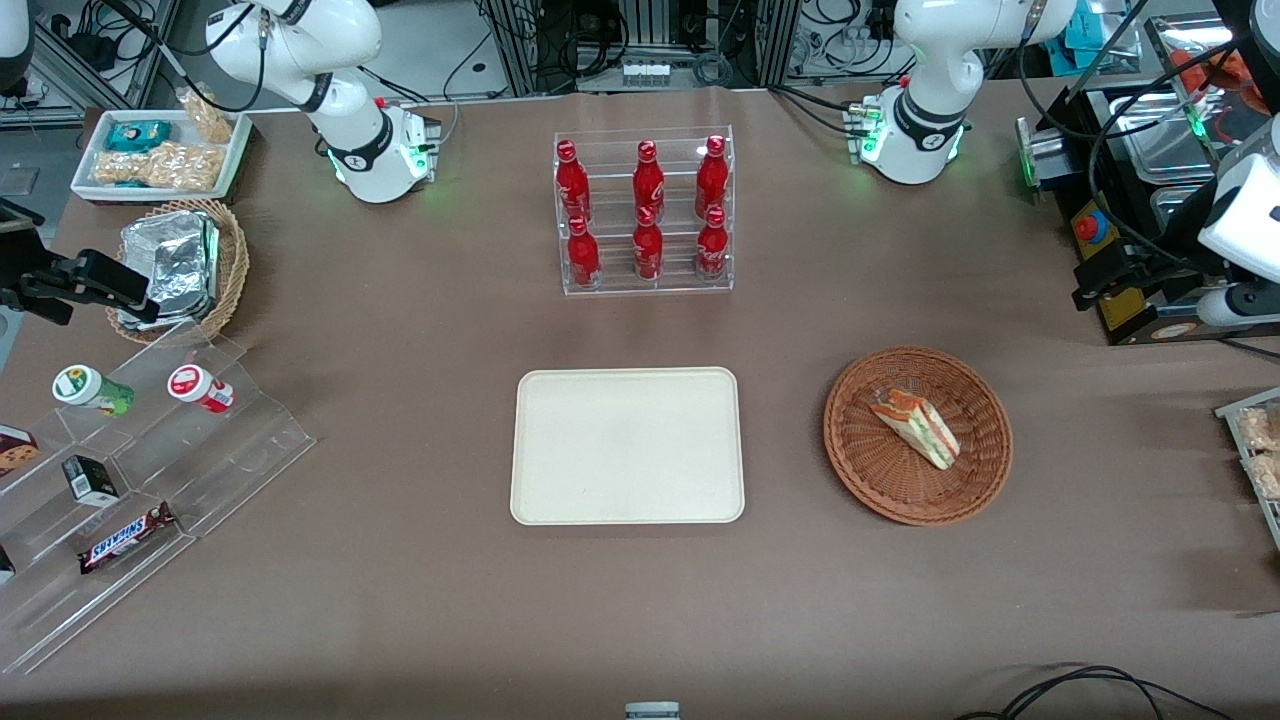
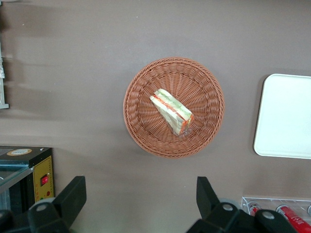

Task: Place sandwich from basket to tray
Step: 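Lower the open left gripper over the wrapped sandwich in the basket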

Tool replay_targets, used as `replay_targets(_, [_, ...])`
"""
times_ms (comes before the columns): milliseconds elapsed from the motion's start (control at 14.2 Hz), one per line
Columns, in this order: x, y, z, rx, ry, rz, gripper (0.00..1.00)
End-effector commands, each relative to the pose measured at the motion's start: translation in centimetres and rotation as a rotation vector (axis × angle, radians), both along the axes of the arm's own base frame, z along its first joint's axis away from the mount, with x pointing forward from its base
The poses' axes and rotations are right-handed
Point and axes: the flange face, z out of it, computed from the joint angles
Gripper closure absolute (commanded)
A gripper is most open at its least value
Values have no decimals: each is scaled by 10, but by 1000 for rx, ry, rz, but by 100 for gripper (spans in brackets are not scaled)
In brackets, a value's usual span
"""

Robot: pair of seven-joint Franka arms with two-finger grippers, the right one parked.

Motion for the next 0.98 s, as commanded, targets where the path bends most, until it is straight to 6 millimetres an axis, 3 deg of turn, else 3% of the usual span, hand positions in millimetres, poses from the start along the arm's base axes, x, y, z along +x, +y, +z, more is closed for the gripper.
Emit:
replay_targets(0, [3, 0, 5, -10, -10, 8, 0])
replay_targets(632, [-4, -1, -12, -3, 72, 11, 0])
replay_targets(912, [-3, -1, -50, 6, 130, 17, 0])
